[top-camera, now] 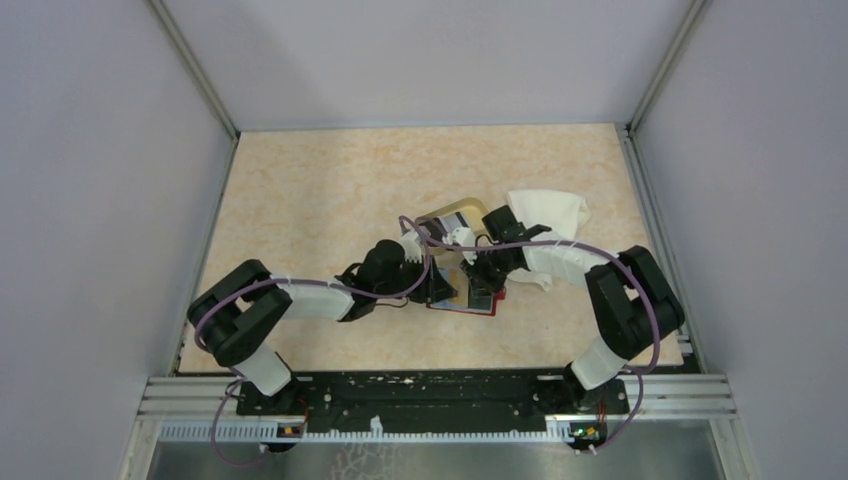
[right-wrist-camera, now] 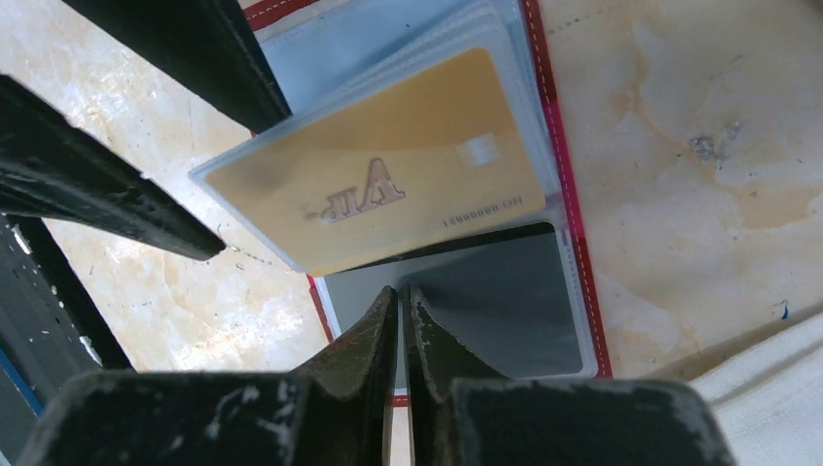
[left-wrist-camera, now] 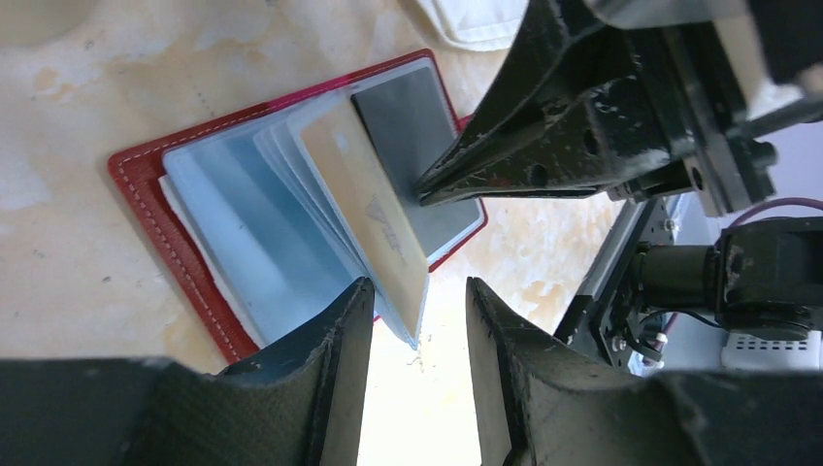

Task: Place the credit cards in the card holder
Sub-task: Turn over the card slot in the card holder.

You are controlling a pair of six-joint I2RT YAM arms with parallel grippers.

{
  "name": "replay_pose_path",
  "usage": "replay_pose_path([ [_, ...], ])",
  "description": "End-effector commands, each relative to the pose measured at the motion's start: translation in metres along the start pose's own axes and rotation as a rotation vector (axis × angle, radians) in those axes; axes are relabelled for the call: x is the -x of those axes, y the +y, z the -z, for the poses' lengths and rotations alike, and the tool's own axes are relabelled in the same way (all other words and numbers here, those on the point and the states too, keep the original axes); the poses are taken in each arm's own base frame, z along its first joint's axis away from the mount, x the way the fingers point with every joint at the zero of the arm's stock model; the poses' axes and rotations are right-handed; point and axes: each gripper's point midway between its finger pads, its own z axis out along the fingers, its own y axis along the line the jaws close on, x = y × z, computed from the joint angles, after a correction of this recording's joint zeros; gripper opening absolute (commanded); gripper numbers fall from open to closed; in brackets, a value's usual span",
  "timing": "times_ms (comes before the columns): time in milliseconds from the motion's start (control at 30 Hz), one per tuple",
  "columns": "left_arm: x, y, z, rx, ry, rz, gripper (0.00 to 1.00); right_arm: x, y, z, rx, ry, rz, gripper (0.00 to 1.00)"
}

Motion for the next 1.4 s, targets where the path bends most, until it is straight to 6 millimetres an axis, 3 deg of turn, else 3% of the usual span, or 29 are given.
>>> replay_pose_path([
  [0,0.007,-0.017,0.000,-0.086,-0.028,0.006,0.46,0.025,-0.006,0.013,-0.005,-0.076,-0.002,0.06],
  [433,0.004,-0.027,-0.008,-0.163,-0.009,0.024,0.46,0.034,-0.010,0.028,0.071,-0.163,-0.179,0.09],
  [600,0.005,-0.033,-0.008,-0.191,-0.005,0.015,0.49,0.042,-0.003,0.035,0.193,-0.240,-0.293,0.27],
  [733,0.006,-0.042,-0.009,-0.244,0.000,0.007,0.59,0.046,0.005,0.033,0.281,-0.271,-0.359,0.39],
  [967,0.002,-0.049,-0.011,-0.302,0.021,0.017,0.62,0.044,0.005,0.022,0.340,-0.263,-0.474,0.42],
  [1133,0.002,-0.054,-0.010,-0.334,0.018,0.015,0.65,0.042,0.000,0.025,0.363,-0.278,-0.539,0.51],
  [1367,0.003,-0.056,-0.009,-0.345,0.015,0.011,0.66,0.041,-0.003,0.026,0.364,-0.287,-0.548,0.54],
])
